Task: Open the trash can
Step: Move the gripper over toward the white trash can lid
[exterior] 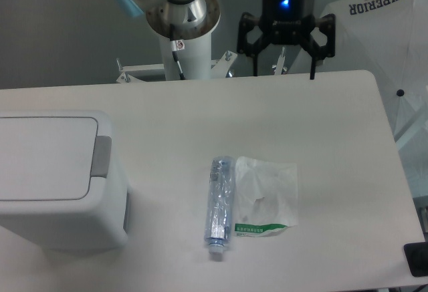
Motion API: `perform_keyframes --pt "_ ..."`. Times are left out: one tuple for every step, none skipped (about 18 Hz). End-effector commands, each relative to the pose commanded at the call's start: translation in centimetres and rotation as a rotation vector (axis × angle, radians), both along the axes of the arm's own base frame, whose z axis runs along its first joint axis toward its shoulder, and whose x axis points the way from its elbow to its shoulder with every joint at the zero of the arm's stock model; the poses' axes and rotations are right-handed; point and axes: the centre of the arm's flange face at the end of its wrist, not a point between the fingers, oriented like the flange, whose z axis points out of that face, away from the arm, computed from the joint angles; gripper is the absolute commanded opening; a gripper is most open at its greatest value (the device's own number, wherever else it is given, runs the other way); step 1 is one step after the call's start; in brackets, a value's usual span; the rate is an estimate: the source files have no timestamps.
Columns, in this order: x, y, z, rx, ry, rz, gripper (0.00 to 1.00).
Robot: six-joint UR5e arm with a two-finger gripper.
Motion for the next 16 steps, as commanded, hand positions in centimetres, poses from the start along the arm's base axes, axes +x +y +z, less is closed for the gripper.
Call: perform_keyframes --pt "-0.1 0.1 -0.2 -0.006 -0.002 0.000 1.00" --pt "0.0 0.2 -0.4 -0.004 -0.007 -0.002 1.00" --pt "0.3 0.5 -0.8 -0.011 -0.011 -0.009 1.00" --pt "0.8 1.0 -1.4 -0.014 -0.018 -0.023 1.00" --pt "0.8 1.4 -1.4 -0.011 -0.014 -0.027 1.00" --pt "0.7 2.1 -1.9 -0.009 -0.015 -0.035 1.00" --pt "1.0 3.0 -2.3 -0.008 -0.017 -0.046 1.00" --pt "1.0 3.7 -2.7 -0.002 -0.016 -0.057 1.00" --pt "1.3 5.2 -3.5 0.006 -0.026 -0.078 1.00" --pt "1.5 6.2 -4.2 0.009 -0.041 -0.066 1.00" --pt "1.4 6.7 -4.7 0.012 -0.064 -0.025 1.00" --pt "1.5 7.4 -5.1 0.022 -0.085 0.009 1.00" --pt "1.9 8.6 -5.4 0.039 -0.096 0.022 1.00" --pt "2.2 9.7 -6.0 0.054 -0.111 0.036 1.00" --pt "2.6 10.9 -6.5 0.077 -0.131 0.065 1.00" --pt "3.1 12.1 -6.9 0.099 -0.158 0.118 1.00"
